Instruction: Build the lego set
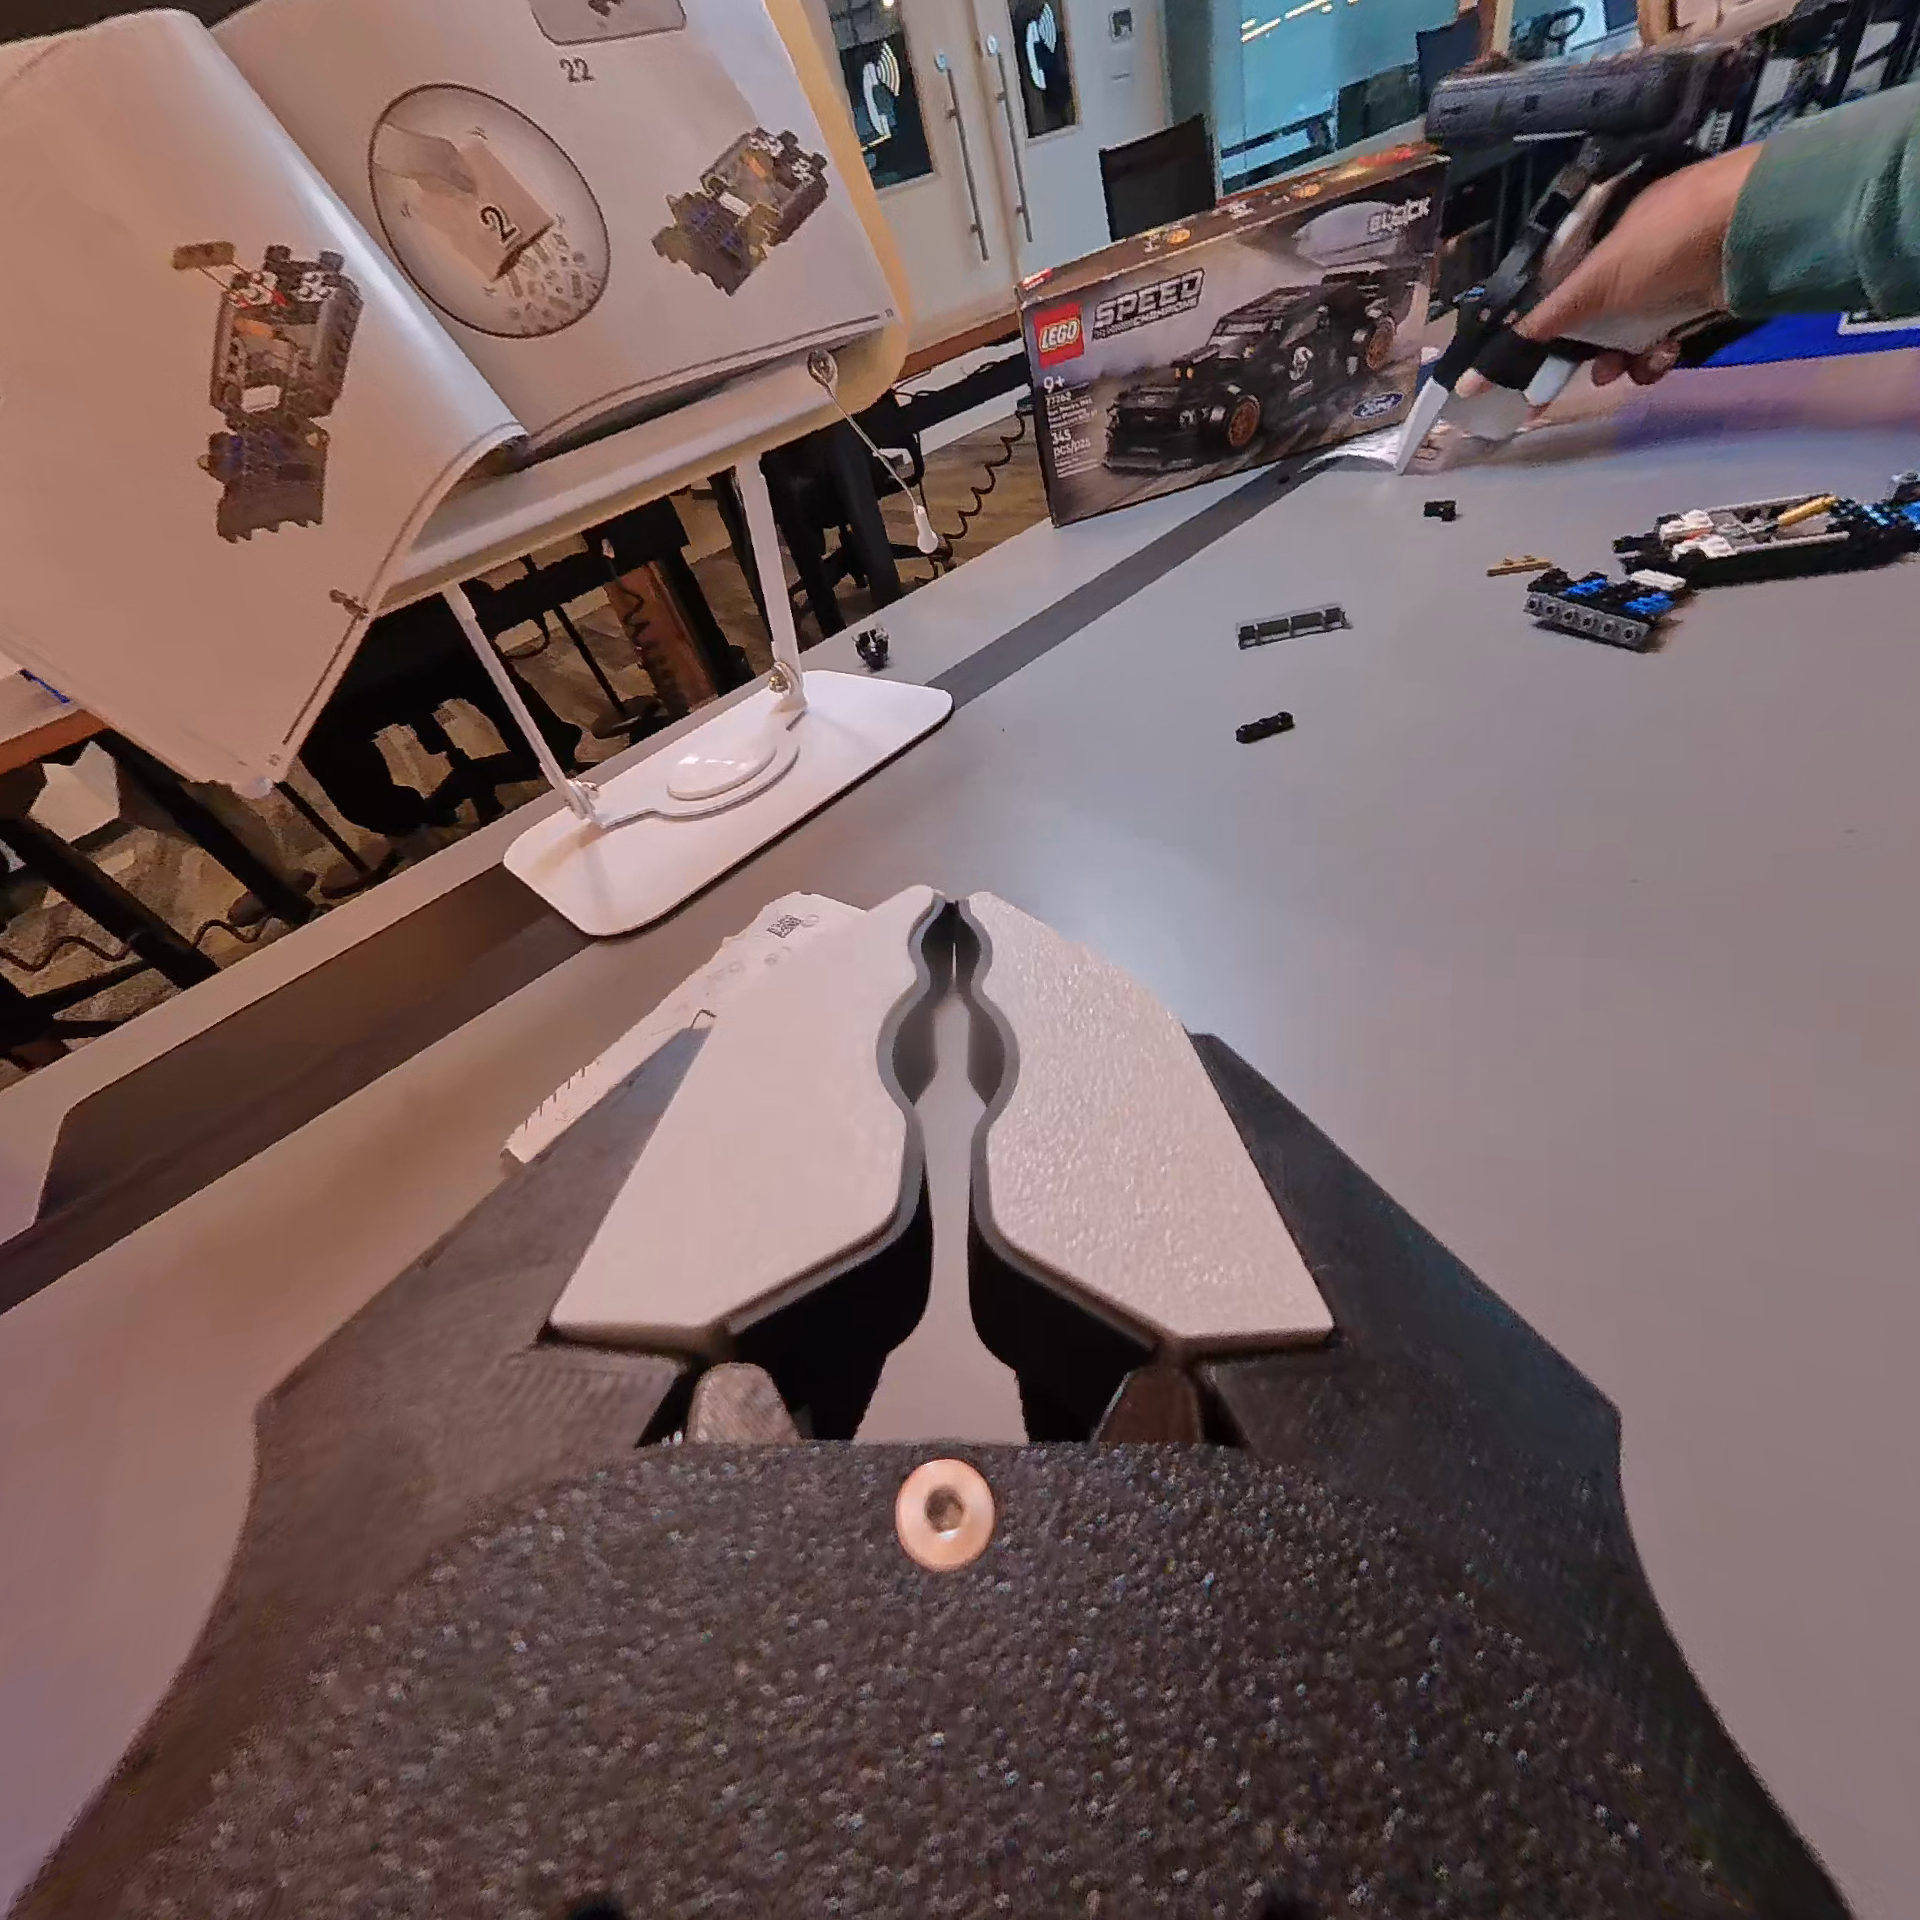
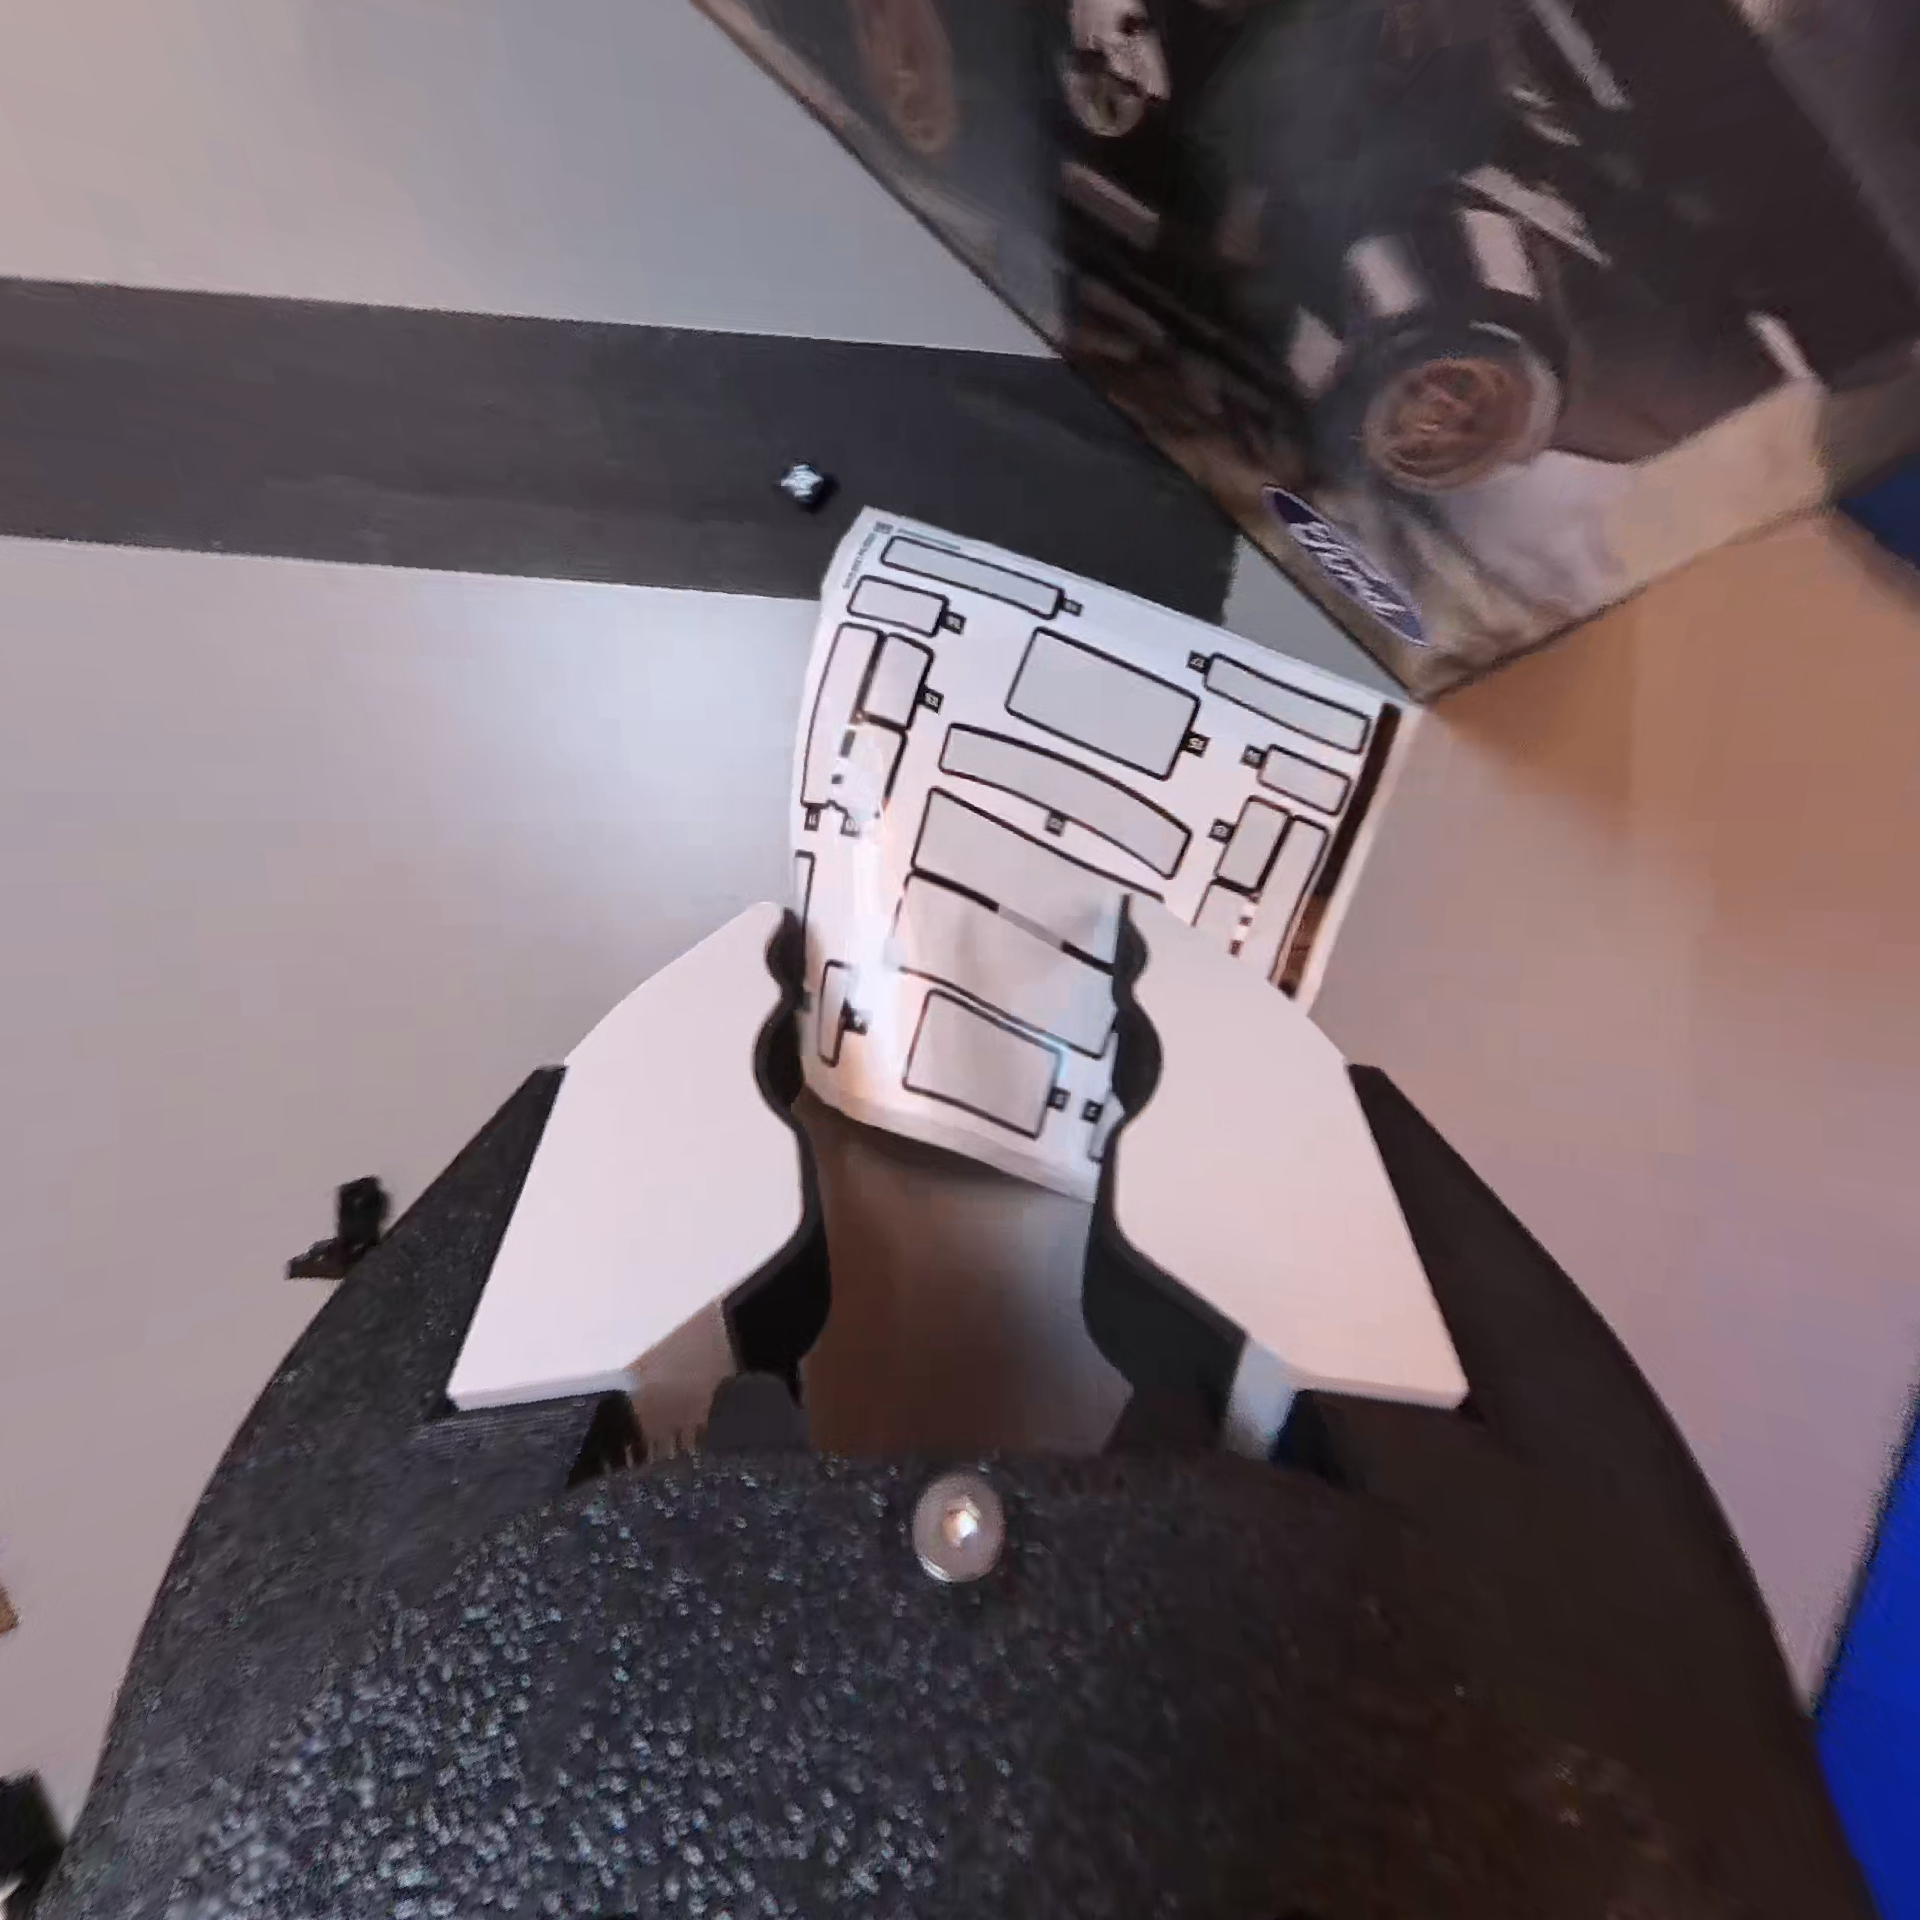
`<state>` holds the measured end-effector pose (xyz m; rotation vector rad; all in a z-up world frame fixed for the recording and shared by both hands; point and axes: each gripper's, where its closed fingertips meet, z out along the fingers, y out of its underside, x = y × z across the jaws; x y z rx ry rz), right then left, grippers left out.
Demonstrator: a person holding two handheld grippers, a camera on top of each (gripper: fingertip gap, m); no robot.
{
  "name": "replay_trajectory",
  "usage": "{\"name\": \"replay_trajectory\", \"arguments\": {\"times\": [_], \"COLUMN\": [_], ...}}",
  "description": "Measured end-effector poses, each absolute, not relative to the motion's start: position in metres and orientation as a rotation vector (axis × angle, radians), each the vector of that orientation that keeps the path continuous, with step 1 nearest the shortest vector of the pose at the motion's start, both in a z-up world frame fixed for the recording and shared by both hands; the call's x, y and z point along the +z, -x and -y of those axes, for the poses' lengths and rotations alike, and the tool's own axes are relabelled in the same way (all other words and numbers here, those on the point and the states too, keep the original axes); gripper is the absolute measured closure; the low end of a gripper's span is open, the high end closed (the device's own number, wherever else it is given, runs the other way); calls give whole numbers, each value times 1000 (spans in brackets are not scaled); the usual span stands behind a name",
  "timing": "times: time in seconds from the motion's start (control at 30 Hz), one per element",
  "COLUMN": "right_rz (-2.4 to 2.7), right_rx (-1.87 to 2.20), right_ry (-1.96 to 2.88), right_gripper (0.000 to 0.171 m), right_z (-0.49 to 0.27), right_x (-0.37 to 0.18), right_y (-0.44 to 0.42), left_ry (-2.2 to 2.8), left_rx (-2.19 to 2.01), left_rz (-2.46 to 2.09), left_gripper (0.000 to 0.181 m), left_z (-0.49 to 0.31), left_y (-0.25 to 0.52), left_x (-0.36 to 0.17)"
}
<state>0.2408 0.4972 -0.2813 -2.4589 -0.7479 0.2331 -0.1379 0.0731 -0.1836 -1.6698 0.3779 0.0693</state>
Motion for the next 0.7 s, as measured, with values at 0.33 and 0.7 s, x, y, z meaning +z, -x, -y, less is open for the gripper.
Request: {"name": "replay_trajectory", "arguments": {"times": [0.33, 0.7], "right_rz": [1073, 1032], "right_rx": [207, 511], "right_ry": [2306, 1968], "right_gripper": [150, 109], "right_z": [-455, -453], "right_x": [-277, -231], "right_y": [-153, -11], "left_ry": [1691, 1705], "left_rx": [52, 71], "left_rz": [-472, -526], "left_gripper": [181, 181], "left_z": [-75, -74], "left_y": [122, 118], "left_x": [-194, -200]}}
